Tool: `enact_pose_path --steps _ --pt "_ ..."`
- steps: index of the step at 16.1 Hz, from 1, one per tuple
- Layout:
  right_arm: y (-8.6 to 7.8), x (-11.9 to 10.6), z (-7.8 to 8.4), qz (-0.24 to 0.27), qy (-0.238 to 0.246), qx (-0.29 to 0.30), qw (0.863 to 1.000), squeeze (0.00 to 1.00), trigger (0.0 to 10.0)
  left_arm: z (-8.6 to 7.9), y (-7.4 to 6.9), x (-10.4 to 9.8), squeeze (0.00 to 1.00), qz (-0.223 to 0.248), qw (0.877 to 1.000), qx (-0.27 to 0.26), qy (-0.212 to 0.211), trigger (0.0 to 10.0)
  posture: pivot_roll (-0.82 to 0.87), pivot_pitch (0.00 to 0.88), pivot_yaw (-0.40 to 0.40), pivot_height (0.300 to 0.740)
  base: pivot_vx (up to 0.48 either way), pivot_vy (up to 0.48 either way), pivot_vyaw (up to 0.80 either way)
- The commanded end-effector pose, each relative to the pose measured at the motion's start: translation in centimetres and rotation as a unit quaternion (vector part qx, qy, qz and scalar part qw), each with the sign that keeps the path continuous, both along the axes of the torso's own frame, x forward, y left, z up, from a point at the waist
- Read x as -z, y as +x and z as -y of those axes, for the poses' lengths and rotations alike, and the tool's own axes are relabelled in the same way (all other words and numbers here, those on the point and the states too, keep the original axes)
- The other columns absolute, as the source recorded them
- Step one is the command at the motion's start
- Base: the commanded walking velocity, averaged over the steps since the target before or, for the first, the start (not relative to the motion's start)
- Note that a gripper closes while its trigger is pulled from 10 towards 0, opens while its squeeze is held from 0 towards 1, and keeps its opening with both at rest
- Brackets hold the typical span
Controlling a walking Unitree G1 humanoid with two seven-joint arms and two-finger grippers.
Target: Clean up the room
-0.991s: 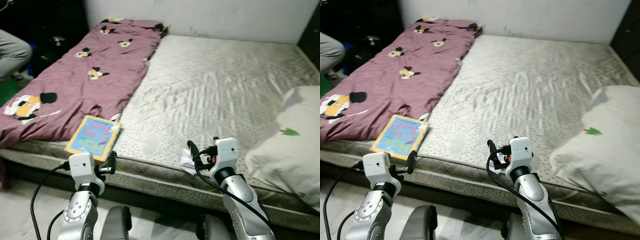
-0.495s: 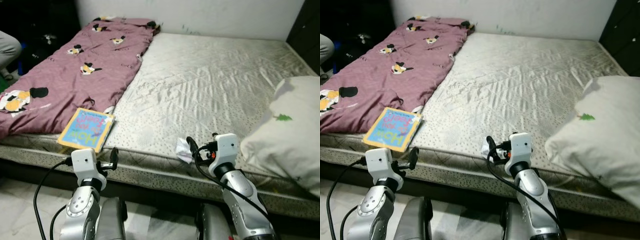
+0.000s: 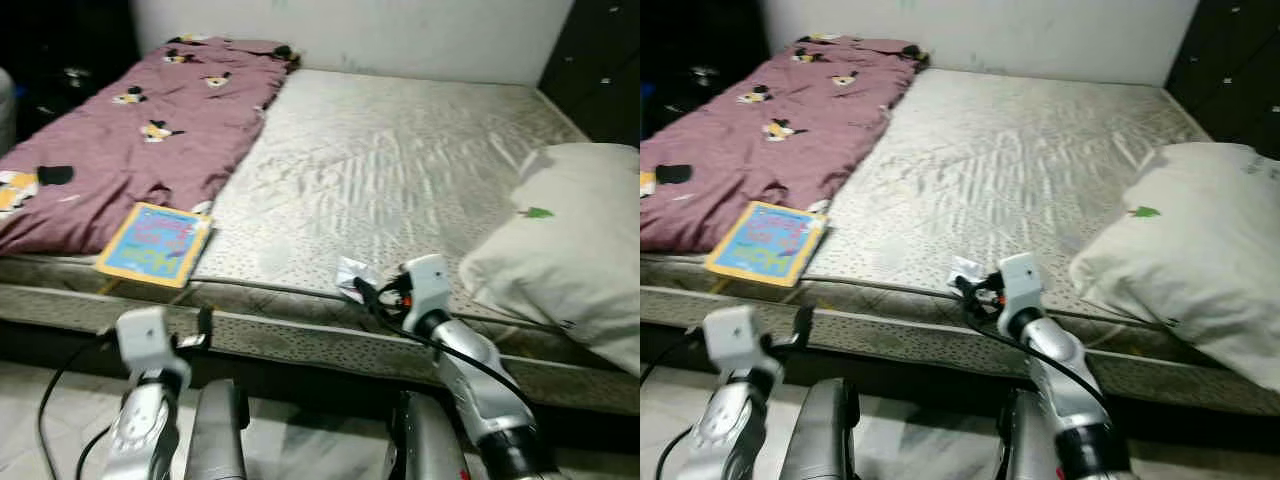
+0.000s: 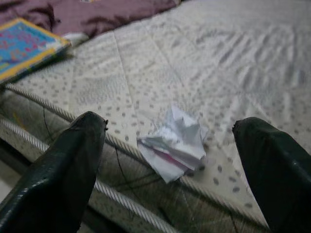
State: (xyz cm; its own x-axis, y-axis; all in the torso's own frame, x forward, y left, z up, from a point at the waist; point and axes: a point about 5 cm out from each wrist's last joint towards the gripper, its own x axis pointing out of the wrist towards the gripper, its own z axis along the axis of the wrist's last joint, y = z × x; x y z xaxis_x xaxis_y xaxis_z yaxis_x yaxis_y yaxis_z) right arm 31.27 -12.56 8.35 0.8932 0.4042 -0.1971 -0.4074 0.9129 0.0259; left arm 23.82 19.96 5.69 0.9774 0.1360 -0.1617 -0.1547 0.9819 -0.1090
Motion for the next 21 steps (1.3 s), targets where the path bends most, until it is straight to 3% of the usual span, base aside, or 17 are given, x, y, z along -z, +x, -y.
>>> enact_pose_path --steps 1,5,10,13,16,21 --pt "0.4 0.0 -0.9 -0.008 -0.004 -0.018 1.000 0.00 10.0 -0.6 -0.4 -0.9 0.00 0.009 1.000 -0.011 0.015 10.0 0.15 0.000 -0.069 0.506 0.000 0.000 0.00" --pt "0.0 0.2 -2.0 -0.009 0.003 -0.014 1.000 0.00 10.0 -0.8 -2.0 -1.5 0.00 0.007 0.999 0.003 0.039 10.0 0.15 0.075 -0.051 0.506 0.000 0.000 0.00" --pt "0.1 -0.5 -1.9 0.024 0.016 0.037 0.999 0.00 10.0 1.3 -2.7 -3.2 0.00 0.017 0.998 0.040 0.037 10.0 0.16 0.163 -0.043 0.506 0.000 0.000 0.00" --pt "0.9 -1.3 -3.1 0.042 0.024 0.060 0.997 0.00 10.0 2.1 -3.7 -3.3 0.00 0.004 0.998 0.053 0.035 10.0 0.17 0.197 -0.038 0.506 0.000 0.000 0.00" --pt "1.3 -1.8 -4.9 0.046 0.034 0.042 0.997 0.00 10.0 2.5 -4.1 -3.8 0.00 0.001 0.998 0.061 0.032 10.0 0.18 0.221 -0.038 0.506 0.000 0.000 0.00" --pt "0.7 -1.7 -6.9 0.035 0.059 -0.024 0.997 0.00 10.0 2.9 -4.3 -4.0 0.00 -0.009 0.997 0.066 0.028 10.0 0.17 0.230 -0.043 0.506 0.000 0.000 0.00"
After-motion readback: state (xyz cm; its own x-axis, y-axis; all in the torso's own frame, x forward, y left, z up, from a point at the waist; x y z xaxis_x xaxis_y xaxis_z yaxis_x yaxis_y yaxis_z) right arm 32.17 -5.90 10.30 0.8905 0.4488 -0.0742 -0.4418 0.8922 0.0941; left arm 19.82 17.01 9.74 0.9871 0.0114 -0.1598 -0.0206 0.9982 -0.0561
